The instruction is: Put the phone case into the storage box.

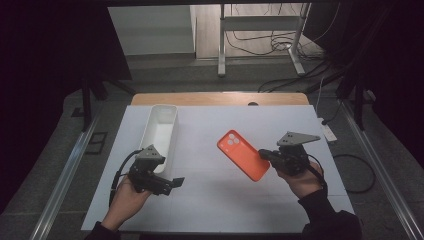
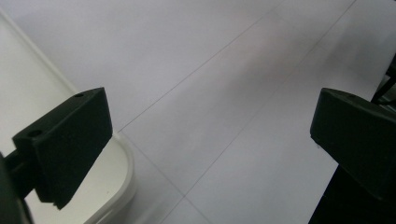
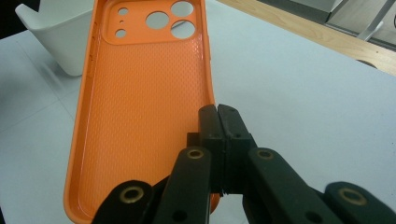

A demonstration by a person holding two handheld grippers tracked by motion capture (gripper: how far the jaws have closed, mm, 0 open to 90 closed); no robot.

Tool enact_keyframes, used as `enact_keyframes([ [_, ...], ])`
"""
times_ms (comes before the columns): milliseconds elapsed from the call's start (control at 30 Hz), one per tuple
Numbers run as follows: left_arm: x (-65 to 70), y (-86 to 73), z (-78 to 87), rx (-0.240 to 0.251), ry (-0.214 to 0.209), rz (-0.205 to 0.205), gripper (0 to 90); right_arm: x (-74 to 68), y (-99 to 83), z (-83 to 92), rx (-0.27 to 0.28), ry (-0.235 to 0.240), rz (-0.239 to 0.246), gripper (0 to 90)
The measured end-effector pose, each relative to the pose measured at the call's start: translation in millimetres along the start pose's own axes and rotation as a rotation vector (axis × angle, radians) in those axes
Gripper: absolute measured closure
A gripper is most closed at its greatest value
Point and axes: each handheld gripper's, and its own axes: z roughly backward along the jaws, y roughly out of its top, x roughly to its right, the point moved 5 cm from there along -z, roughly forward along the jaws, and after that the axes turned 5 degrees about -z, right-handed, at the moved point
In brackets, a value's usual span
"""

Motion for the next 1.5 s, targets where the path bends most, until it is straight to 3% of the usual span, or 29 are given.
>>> enact_keyframes([
  [900,5.4,38.0,-32.0,0.070,-0.166,0.103,0.1,-11.4,5.0,-5.8,0.024,0.007,0.019,88.8],
  [1500,8.7,56.0,-45.8,0.096,-0.215,0.176,0.1,-20.4,7.1,-9.5,0.034,0.021,0.038,88.8],
])
